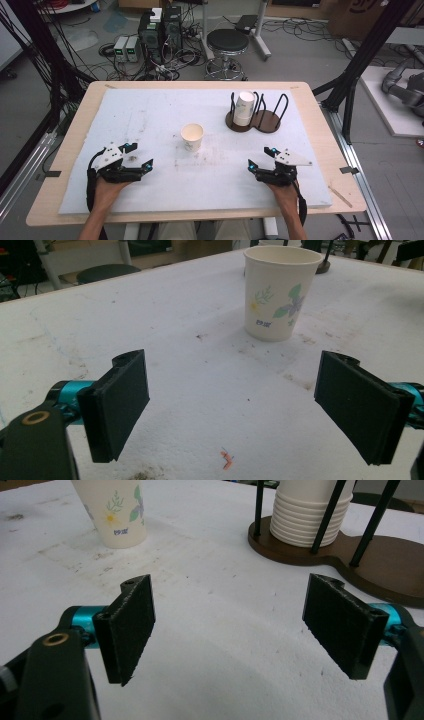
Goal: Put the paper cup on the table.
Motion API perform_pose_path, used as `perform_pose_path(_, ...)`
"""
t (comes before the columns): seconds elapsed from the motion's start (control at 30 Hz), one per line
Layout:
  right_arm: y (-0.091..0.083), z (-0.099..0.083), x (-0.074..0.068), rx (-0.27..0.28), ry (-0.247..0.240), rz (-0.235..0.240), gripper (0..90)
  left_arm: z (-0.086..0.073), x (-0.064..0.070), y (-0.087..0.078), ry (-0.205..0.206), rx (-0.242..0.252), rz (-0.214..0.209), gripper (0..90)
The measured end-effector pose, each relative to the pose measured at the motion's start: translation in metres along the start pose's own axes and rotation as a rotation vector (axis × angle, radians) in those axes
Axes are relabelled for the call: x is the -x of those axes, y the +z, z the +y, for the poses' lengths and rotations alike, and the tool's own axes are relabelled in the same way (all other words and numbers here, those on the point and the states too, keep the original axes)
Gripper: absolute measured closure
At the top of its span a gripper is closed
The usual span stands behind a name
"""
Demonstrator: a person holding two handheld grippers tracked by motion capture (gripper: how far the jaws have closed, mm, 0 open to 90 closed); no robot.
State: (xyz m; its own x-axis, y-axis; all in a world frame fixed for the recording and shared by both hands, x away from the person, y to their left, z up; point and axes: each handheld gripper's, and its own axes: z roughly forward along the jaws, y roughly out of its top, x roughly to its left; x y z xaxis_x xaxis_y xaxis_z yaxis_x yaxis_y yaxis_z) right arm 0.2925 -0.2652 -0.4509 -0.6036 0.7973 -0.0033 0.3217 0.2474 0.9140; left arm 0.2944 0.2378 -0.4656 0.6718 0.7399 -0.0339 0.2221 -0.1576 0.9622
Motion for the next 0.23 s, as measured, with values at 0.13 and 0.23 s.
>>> perform_pose_path(0.13, -0.0025, -0.0014, -0.0005, 0.028, 0.001, -0.007, 21.6, -0.0001, -0.0017, -0.0001, -0.017, -0.001, 0.004, 14.2)
perform_pose_path(0.23, -0.0035, -0.0019, 0.0000, 0.038, 0.009, -0.001, 21.5, -0.0003, -0.0008, -0.0002, -0.011, 0.001, 0.002, 14.3)
